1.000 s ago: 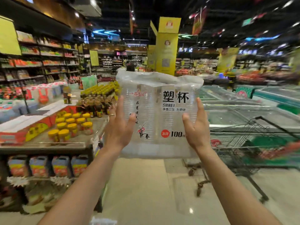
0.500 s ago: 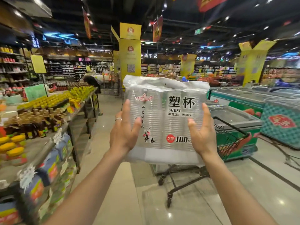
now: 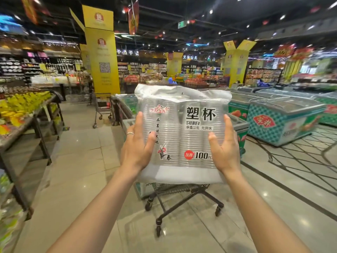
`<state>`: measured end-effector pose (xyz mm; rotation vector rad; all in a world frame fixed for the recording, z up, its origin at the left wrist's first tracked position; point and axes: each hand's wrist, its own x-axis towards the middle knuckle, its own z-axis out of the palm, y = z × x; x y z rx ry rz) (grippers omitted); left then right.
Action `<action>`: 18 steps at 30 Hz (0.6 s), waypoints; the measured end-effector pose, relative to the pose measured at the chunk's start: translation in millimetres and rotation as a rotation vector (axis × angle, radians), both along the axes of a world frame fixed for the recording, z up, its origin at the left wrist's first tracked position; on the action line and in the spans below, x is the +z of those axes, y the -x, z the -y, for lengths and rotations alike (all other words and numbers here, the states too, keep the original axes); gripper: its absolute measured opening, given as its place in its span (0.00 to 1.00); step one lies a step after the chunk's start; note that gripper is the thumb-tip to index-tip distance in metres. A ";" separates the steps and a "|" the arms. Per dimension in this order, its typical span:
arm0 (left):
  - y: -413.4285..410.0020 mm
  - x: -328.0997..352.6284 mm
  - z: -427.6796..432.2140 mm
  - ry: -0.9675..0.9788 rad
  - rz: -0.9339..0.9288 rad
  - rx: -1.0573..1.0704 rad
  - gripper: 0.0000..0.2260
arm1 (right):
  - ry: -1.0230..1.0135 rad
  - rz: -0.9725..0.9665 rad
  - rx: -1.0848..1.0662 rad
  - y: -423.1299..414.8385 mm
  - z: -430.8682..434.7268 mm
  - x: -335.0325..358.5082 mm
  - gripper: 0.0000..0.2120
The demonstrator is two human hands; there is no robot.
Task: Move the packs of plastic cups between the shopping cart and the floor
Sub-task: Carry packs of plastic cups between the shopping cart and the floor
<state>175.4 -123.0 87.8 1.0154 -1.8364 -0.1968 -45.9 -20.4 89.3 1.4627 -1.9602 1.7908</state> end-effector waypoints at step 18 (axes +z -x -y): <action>114.5 -10.9 305.4 -0.055 0.004 -0.292 0.32 | -0.004 0.014 -0.264 64.2 242.6 2.3 0.30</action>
